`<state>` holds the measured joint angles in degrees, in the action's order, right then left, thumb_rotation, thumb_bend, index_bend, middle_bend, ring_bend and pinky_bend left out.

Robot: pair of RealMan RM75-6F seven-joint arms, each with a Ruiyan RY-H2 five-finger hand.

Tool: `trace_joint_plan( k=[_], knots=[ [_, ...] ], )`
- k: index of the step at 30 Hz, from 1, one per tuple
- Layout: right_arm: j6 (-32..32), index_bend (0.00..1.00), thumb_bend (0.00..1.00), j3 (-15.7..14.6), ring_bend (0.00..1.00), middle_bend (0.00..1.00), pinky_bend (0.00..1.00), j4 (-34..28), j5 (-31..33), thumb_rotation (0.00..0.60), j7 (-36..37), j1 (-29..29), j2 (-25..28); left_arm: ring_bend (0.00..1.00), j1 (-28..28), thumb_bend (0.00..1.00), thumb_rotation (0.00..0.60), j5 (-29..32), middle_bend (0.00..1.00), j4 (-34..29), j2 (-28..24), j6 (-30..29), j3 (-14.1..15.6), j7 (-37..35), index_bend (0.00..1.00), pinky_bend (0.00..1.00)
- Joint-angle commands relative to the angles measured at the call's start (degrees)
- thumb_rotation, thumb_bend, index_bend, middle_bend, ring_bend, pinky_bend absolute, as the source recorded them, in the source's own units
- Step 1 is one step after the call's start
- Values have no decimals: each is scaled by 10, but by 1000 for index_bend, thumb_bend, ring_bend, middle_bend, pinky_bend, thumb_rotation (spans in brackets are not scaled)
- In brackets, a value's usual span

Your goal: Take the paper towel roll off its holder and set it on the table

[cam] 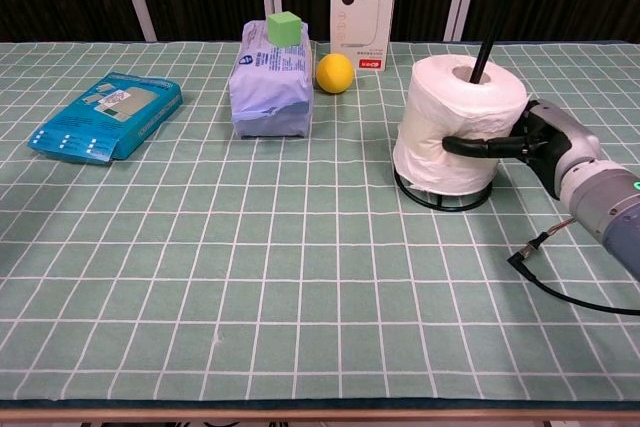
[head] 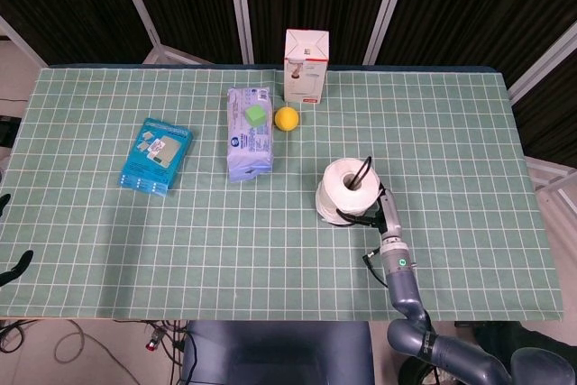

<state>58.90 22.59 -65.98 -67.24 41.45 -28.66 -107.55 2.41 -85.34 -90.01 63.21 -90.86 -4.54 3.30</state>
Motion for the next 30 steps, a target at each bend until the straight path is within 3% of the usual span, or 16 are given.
trace_joint_plan(
  k=[1, 9, 19, 30],
  knots=[
    [4, 354, 0, 1, 279, 300, 171, -24, -5, 600, -1, 5, 16, 0, 0, 223, 600, 0, 0, 0, 0, 0, 0, 0, 48, 0],
    [-10, 354, 0, 24, 279, 299, 171, -171, 5, 600, -37, 18, 125, 0, -1, 222, 600, 3, 0, -2, 0, -1, -1, 4, 47, 0],
    [-2, 354, 0, 113, 278, 299, 171, -381, 78, 600, -148, 27, 312, 0, -2, 222, 600, 3, 0, -6, 2, -2, 0, 18, 48, 0],
    [11, 354, 0, 211, 279, 300, 171, -458, 186, 600, -199, 41, 470, 0, -5, 222, 600, 6, 0, -8, -1, -6, -3, 11, 48, 0]
  ],
)
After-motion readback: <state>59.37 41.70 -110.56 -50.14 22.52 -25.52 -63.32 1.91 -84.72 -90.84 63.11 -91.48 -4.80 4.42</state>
